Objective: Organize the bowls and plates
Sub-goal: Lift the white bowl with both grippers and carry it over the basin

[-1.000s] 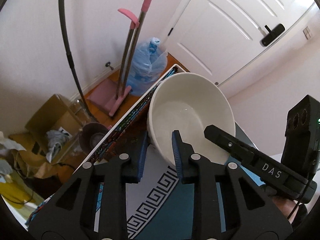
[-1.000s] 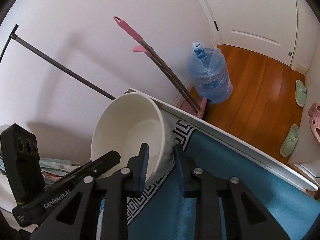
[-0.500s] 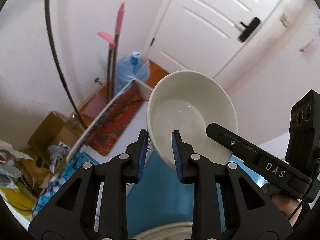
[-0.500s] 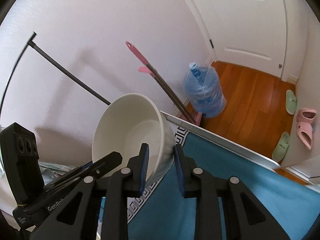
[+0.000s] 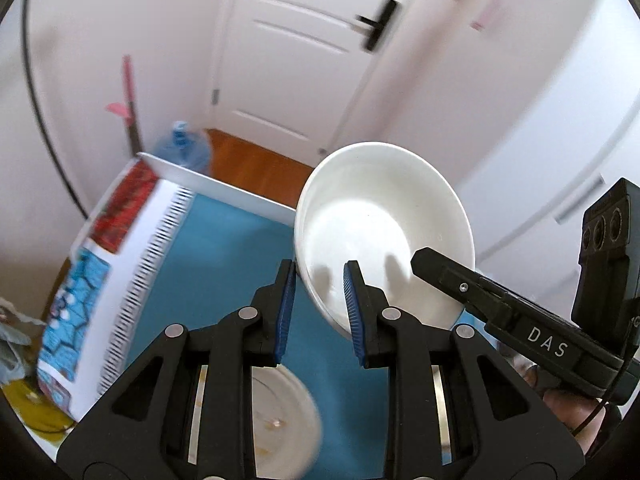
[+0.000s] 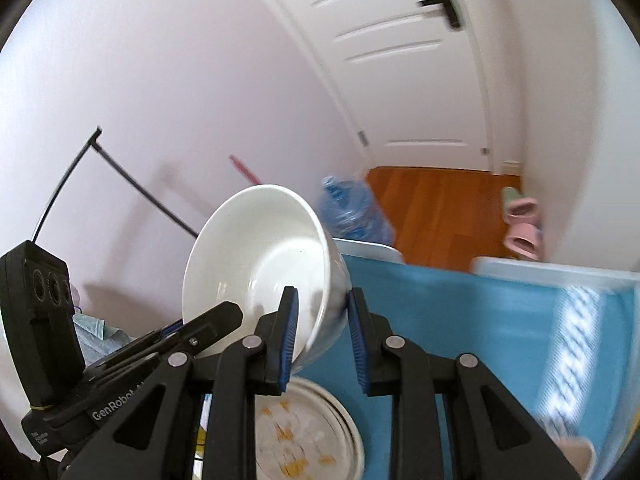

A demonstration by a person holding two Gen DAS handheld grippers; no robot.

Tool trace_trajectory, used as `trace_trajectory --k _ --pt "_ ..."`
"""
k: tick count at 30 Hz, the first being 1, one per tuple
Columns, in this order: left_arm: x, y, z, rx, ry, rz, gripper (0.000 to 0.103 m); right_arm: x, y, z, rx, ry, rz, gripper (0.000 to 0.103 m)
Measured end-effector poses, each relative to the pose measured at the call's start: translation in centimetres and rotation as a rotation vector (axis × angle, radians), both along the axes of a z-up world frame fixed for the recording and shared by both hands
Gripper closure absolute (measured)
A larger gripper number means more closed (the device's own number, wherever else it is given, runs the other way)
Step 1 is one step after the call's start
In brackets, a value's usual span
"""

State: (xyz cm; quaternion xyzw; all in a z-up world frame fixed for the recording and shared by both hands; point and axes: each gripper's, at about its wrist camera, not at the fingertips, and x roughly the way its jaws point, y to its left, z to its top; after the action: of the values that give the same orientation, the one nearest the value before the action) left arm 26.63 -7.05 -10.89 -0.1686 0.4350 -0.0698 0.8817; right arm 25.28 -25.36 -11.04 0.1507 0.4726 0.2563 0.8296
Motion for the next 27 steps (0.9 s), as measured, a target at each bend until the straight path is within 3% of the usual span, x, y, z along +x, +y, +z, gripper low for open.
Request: trace_trajectory --k 8,12,22,27 --pt "-4.5 -9.9 0.8 -0.001 0.000 -0.180 0.081 -7.3 -9.6 0.9 -0.037 0.009 -0.172 0.080" --pt "-6.4 -13.8 -0.7 0.010 0.042 -0.285 0.081 -10.6 -13.2 0.1 -0.063 0.043 -0.248 0.080" --pt "-8.2 -18.1 -7.2 0.095 0.216 -0.443 0.081 -14.4 -16.1 -6.7 -0.096 0.199 -0.368 0.080" --pt "-7.6 -19.3 -8.8 0.165 0.249 -0.495 0.081 -14.8 -16.4 -8.0 -0.129 0.218 -0.389 0.080"
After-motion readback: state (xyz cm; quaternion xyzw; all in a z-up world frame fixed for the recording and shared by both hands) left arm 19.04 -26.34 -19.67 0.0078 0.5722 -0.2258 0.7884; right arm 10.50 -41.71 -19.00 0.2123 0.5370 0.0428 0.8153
